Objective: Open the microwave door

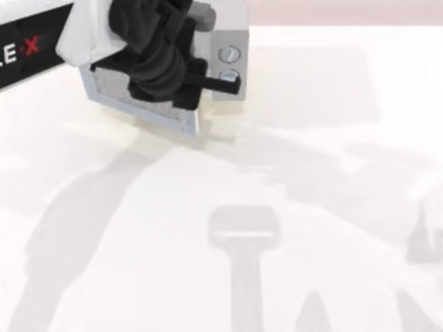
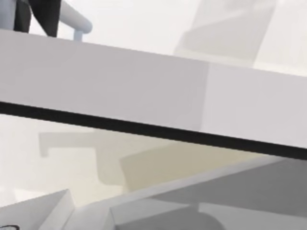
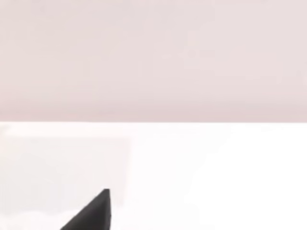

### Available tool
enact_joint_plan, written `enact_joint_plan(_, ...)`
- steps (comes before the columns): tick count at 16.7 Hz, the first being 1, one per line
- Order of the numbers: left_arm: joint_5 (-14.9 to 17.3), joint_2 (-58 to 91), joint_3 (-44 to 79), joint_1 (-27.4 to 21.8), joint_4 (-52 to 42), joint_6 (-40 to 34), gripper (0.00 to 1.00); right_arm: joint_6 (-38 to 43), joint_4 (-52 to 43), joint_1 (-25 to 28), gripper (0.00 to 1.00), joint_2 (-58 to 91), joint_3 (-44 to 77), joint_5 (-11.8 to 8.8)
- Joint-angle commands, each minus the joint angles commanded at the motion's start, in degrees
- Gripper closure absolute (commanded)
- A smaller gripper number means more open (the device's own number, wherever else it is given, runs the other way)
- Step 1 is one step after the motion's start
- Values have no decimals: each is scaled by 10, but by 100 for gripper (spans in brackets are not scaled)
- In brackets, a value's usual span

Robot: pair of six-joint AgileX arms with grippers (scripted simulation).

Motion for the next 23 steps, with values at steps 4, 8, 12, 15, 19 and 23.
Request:
enact_joint_plan(4,4,0,-3,-3,1,0,100,0,0,0,0,0,0,0)
enact_joint_plan(8,24,-23,-36,9,8,39,100,0,0,0,0,0,0,0)
enact_joint_plan(12,43,-47,-60,20,18,74,100,0,0,0,0,0,0,0)
enact_joint_plan(15,43,-47,-60,20,18,74,100,0,0,0,0,0,0,0)
enact_joint_plan(19,43,-47,-60,20,18,74,100,0,0,0,0,0,0,0)
enact_joint_plan(23,43,-47,-60,20,18,74,100,0,0,0,0,0,0,0)
